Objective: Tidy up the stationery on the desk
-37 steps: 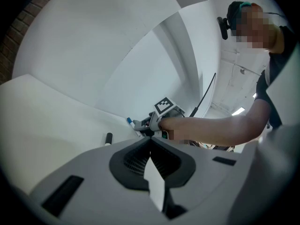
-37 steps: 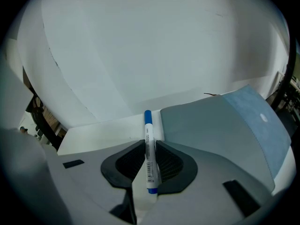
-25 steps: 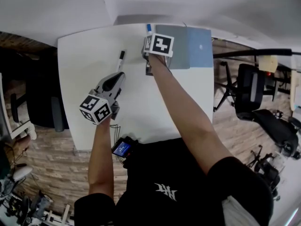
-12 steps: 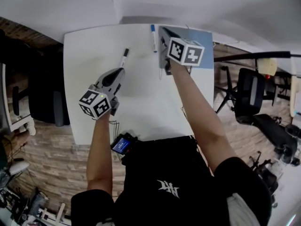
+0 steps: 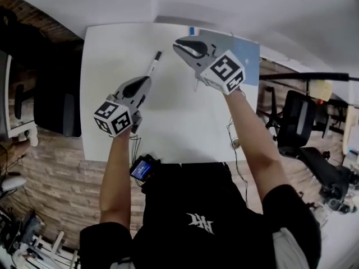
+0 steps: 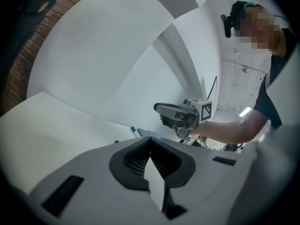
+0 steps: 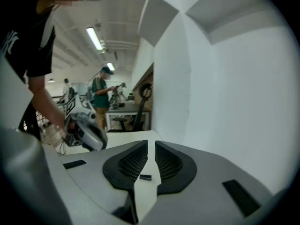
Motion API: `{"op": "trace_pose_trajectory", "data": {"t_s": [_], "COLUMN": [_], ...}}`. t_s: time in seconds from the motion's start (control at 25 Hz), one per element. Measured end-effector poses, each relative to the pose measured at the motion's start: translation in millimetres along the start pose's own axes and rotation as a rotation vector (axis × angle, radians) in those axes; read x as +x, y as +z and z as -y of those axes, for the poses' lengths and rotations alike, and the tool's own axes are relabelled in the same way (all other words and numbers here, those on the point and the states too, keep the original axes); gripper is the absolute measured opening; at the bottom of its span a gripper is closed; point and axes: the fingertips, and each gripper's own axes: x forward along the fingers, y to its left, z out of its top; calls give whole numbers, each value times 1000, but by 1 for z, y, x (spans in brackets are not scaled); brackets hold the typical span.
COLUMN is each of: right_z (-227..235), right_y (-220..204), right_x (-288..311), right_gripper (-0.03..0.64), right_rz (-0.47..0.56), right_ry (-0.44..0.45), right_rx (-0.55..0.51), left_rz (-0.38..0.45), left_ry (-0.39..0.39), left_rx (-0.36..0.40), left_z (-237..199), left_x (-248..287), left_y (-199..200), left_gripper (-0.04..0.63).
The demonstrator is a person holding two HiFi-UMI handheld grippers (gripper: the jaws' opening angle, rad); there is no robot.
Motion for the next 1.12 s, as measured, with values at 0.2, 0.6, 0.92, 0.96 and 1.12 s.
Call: {"op": "trace_pose_trajectory", "data": {"t_s": [0.2, 0.6, 0.92, 0.96, 1.12], "right_z": [-51, -97, -98, -98, -96], "right_y": [-23, -86, -123, -127, -135], "right_x": [35, 76, 92, 94, 100], "right_gripper": [166, 169, 169, 169, 169], "right_rz": [-141, -376, -456, -465, -479], "right_ry": [245, 568, 659, 667, 682], "right_rx": [-229, -645, -792, -812, -858], "left_rz": [7, 27, 40, 40, 39], "left_ry": [51, 161, 200, 203, 210], "left_rx": [-17, -61, -95, -99, -110], "left_z": [-7, -30, -40, -41, -45], "left_x": [-16, -56, -65, -66, -67], "left_y": [-10, -24, -37, -39, -44], "left_gripper": [3, 3, 3, 3, 3]}}
